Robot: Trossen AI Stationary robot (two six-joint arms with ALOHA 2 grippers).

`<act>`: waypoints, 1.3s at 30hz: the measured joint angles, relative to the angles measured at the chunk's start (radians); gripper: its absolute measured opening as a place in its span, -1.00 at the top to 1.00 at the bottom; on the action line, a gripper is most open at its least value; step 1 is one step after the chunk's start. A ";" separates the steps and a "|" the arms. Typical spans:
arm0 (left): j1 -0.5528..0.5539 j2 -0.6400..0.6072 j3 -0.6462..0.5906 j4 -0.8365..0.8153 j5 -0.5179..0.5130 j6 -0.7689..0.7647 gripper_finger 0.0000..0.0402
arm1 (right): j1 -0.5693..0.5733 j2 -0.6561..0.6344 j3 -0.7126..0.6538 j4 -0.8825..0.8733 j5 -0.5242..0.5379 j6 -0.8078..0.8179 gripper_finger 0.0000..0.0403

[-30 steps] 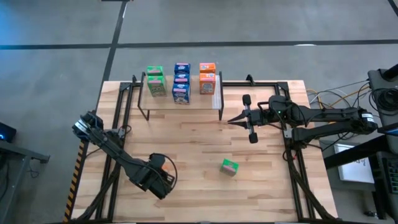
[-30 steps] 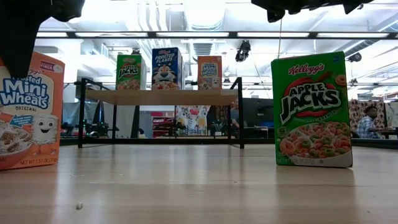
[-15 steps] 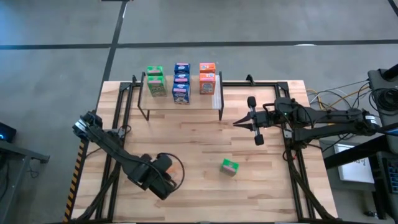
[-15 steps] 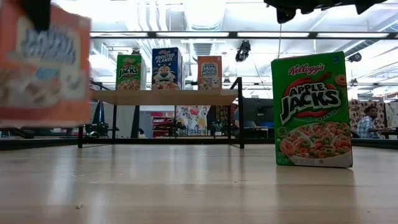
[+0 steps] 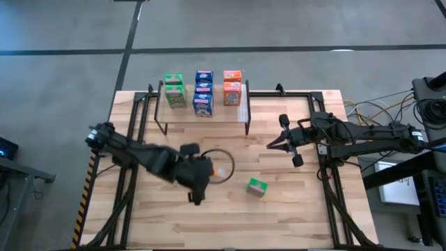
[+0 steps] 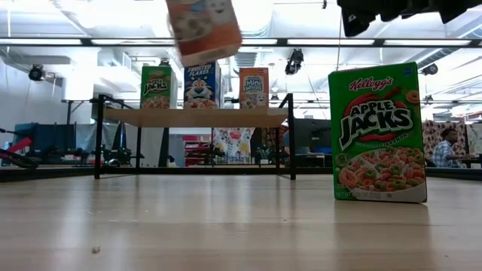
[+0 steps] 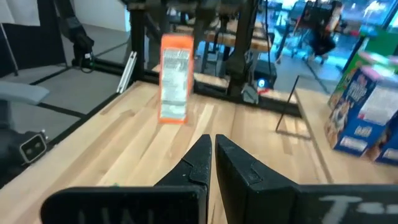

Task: Stack cereal on shelf
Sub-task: Put the orange cereal box on the shelf aligned with the other orange cereal boxes

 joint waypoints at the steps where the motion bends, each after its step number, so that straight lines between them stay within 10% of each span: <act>1: 0.020 0.000 0.014 0.002 0.000 0.074 0.25 | 0.000 -0.002 -0.004 -0.006 0.000 0.004 0.94; 20: 0.411 0.006 0.102 0.149 0.000 0.788 0.25 | 0.002 -0.002 -0.039 -0.037 0.000 0.064 0.94; 39: 0.563 0.013 0.092 0.273 0.054 0.857 0.25 | 0.002 -0.002 -0.039 -0.047 0.000 0.046 0.94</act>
